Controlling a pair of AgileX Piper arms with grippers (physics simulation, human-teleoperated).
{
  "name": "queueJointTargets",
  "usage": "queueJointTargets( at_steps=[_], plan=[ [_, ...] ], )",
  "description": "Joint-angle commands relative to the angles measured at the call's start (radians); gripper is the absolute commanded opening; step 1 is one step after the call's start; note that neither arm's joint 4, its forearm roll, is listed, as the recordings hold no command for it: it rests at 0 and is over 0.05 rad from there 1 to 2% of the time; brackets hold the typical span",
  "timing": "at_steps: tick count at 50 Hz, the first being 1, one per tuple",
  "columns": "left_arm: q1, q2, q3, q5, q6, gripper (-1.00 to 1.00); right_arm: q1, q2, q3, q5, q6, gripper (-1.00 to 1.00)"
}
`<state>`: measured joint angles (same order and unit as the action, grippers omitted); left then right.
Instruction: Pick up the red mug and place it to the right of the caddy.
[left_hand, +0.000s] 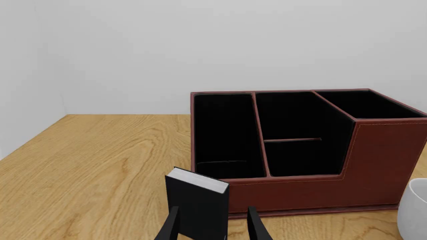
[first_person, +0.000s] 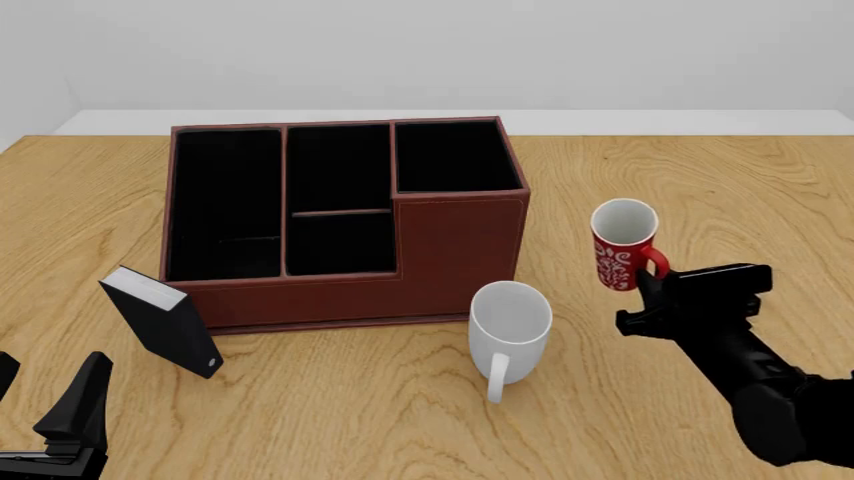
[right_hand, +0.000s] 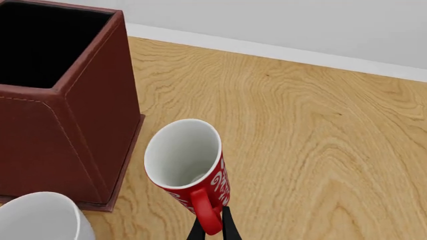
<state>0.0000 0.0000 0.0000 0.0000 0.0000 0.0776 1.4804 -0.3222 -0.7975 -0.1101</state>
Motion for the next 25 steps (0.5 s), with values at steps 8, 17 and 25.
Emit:
queueJointTargets(
  at_steps=[8, 17, 25],
  plan=[
    [0.000, 0.000, 0.000, 0.000, 0.000, 1.00, 0.012, 0.167, -0.096, -0.081, 0.045, -1.00],
    [0.000, 0.000, 0.000, 0.000, 0.000, 1.00, 0.033, 0.228, -0.132, -0.102, 0.080, -1.00],
    [0.000, 0.000, 0.000, 0.000, 0.000, 1.00, 0.054, 0.259, -0.154, -0.112, 0.114, -1.00]
  ],
)
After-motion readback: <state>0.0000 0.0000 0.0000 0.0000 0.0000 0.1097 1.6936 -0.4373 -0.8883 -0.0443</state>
